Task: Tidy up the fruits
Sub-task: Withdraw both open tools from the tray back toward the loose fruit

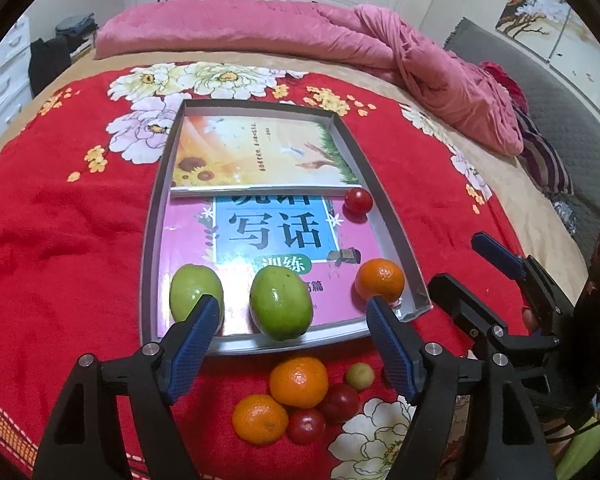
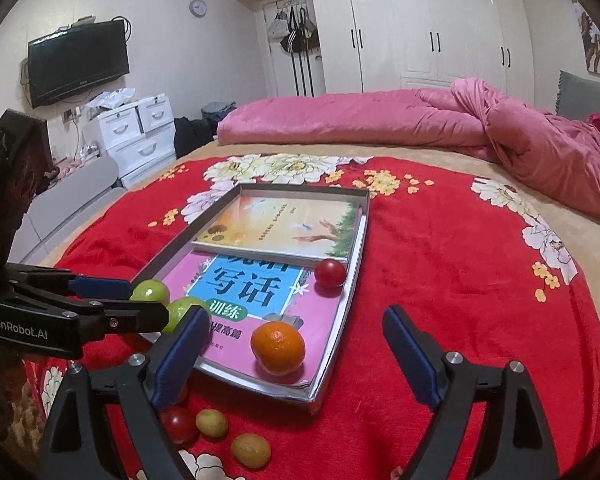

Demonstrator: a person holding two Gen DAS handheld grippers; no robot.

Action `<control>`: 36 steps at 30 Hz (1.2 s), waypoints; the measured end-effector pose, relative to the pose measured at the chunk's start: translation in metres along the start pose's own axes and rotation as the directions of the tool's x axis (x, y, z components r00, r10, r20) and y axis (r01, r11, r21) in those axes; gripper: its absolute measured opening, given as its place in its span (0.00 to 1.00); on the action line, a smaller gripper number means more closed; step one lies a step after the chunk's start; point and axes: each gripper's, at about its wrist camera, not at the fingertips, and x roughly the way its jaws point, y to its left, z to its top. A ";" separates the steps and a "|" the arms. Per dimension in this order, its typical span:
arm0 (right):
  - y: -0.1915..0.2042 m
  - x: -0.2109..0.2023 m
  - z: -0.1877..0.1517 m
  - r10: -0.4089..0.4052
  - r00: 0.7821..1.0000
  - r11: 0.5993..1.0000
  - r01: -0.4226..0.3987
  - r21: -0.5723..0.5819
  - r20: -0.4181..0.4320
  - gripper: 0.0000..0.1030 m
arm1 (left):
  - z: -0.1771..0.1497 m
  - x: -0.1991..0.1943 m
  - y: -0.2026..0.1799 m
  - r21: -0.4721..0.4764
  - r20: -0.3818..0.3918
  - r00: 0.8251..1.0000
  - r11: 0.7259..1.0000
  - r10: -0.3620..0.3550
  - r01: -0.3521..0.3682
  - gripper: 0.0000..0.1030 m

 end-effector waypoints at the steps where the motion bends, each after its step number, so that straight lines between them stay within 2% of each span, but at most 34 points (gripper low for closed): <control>1: 0.000 -0.001 0.000 -0.003 1.000 1.000 0.003 0.001 0.006 0.87 | 0.000 -0.001 0.000 0.001 0.003 1.000 1.000 0.001 -0.001 0.76; 13: 0.000 -0.019 0.002 -0.028 0.998 1.000 0.029 -0.001 0.063 0.94 | 0.001 -0.016 0.010 -0.025 0.027 1.000 1.000 0.011 -0.010 0.77; 22: -0.004 -0.030 0.003 -0.039 0.994 0.999 0.035 0.035 0.098 0.95 | 0.001 -0.028 0.016 -0.030 0.055 0.998 1.000 0.009 -0.007 0.77; 36: 0.000 -0.034 -0.006 -0.091 0.994 0.996 0.090 0.027 0.056 0.95 | -0.009 -0.040 0.021 -0.019 0.066 0.998 1.000 -0.001 0.003 0.77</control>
